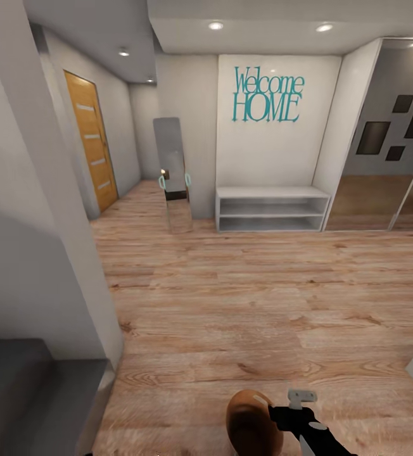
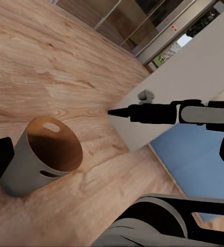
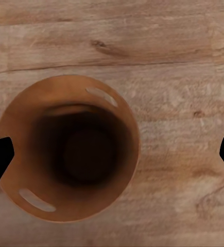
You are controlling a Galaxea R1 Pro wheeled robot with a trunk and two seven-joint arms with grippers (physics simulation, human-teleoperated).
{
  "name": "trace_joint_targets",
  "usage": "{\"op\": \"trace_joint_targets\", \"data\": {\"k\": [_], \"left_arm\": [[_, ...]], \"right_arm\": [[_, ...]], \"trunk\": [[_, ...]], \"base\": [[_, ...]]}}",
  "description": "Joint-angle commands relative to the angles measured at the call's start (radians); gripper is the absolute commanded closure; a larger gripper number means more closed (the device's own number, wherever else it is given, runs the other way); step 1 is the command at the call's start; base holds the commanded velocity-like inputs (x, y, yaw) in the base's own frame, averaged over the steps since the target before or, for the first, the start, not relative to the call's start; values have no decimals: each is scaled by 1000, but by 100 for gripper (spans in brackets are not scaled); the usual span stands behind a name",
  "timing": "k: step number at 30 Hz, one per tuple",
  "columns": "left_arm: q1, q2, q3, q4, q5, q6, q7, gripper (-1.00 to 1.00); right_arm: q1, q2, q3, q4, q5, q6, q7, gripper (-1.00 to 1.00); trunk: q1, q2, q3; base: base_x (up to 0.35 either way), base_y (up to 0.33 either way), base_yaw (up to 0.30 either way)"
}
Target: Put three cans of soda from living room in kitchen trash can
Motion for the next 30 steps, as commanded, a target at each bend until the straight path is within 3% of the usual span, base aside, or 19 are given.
{"op": "trace_joint_targets", "data": {"k": [1, 9, 30], "left_arm": [[0, 0, 0, 0, 0, 0, 0, -100], [0, 0, 1, 0, 0, 0, 0, -100], [0, 0, 1, 0, -1, 0, 0, -100]], "right_arm": [[0, 0, 0, 0, 0, 0, 0, -100], [0, 0, 0, 0, 0, 0, 0, -100], [0, 0, 2, 0, 0, -1, 0, -100]], "trunk": [[4, -7, -5], [15, -28, -26], [15, -28, -29]], "base": [[0, 0, 0], [0, 0, 0], [73, 0, 0]]}}
